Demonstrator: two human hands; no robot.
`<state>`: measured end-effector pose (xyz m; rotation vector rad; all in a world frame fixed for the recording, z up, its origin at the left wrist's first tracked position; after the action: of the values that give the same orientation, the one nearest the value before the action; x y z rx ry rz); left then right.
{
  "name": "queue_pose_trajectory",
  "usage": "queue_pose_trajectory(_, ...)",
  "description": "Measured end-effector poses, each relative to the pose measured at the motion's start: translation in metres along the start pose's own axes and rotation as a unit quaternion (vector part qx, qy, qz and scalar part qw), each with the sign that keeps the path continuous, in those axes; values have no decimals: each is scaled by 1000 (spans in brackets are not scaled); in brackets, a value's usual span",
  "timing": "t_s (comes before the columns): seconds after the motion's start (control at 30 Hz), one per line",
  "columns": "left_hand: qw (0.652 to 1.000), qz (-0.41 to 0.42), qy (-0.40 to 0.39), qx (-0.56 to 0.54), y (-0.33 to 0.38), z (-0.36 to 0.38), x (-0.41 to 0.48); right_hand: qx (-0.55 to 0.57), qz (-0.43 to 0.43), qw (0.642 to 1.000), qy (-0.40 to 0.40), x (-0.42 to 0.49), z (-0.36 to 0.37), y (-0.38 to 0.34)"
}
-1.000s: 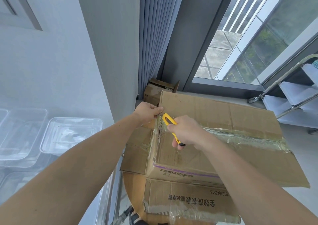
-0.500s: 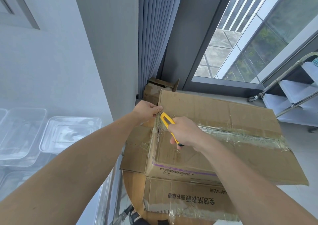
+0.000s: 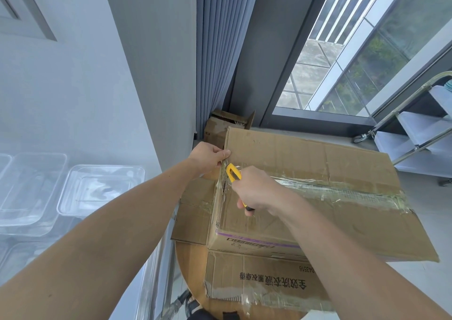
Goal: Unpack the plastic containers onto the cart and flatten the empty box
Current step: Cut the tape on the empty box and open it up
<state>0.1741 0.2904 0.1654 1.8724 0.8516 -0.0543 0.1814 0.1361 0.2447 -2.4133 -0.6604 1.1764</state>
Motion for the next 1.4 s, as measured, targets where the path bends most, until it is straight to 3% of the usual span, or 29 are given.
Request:
queue_pose_trajectory(0.43,1000,-4,12,4,-5,2,-1,-30,1,999,-28,-17,6,8)
queue_pose_trajectory(0.73,1000,-1,24,5,-8,2,-3,30,11,999,-43,-32,11,23)
queue_pose_trajectory(0.83,1000,3,21,-4,-8,5,-4,53,-11,998,17,-31,-4,27)
queue_pose_trajectory(1.03,997,-27,-15,-78,-16,10,-8,-69,-38,993,88,-19,-24,53)
queue_pose_trajectory(1.4,995,27,68,72,5,17,-14,-9,-69,995,76,-21,-40,91)
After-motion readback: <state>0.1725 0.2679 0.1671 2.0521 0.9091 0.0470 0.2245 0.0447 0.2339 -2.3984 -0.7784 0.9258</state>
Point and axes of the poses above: each hand's wrist, its own x-axis towards the middle knuckle, its own z-axis out of the palm, y = z × x, the point moved 6 cm from there along x, towards the middle knuckle, and after that the axes turned 5 degrees about x, right-handed, at the moved point
